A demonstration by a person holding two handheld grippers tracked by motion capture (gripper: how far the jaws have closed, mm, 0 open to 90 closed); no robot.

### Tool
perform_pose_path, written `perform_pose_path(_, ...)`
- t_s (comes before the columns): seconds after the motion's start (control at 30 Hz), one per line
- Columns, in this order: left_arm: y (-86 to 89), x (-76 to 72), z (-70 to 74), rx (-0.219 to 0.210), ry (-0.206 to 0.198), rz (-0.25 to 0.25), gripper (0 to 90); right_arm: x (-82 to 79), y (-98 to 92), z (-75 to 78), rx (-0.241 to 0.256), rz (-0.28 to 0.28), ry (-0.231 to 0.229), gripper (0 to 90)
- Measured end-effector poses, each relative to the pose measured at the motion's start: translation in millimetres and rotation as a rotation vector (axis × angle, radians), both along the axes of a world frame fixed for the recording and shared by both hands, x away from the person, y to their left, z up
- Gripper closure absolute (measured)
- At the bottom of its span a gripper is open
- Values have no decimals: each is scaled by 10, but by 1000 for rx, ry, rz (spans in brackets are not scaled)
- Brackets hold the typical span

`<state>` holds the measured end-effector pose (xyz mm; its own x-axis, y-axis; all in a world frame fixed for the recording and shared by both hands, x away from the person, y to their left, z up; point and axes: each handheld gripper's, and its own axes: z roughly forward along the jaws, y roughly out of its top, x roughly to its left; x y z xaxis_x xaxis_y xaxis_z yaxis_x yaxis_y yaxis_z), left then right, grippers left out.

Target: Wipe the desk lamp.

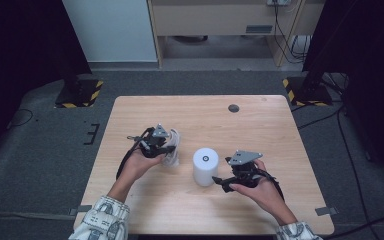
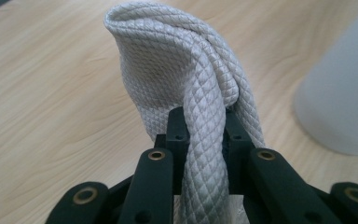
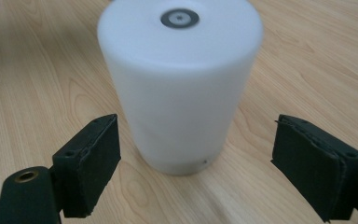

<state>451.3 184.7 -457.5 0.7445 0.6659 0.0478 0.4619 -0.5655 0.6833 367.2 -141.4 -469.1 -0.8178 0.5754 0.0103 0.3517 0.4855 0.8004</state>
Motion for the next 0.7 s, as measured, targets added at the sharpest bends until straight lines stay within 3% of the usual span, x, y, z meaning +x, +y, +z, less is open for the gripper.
perform_pose_path(0.13, 190, 33, 23, 26, -19, 67, 767, 10, -153, -38, -6, -40, 17, 136)
perform_pose_path(0.2, 291, 59, 3, 19, -10, 100, 767, 41, -231, -49, -6, -66, 27, 134)
perform_pose_path(0.33, 366, 90, -82, 65, 4, 134, 763, 129, -367, -74, -5, -134, 32, 135)
perform_pose_path(0.53, 312, 109, -276, 85, 44, 120, 754, 212, -486, -173, -49, -218, 54, 142)
perform_pose_path(0.63, 269, 116, -324, 68, 55, 105, 727, 244, -531, -210, -58, -250, 70, 143)
perform_pose_path(0.7, 239, 118, -374, 83, 64, 101, 695, 262, -549, -233, -69, -263, 75, 142)
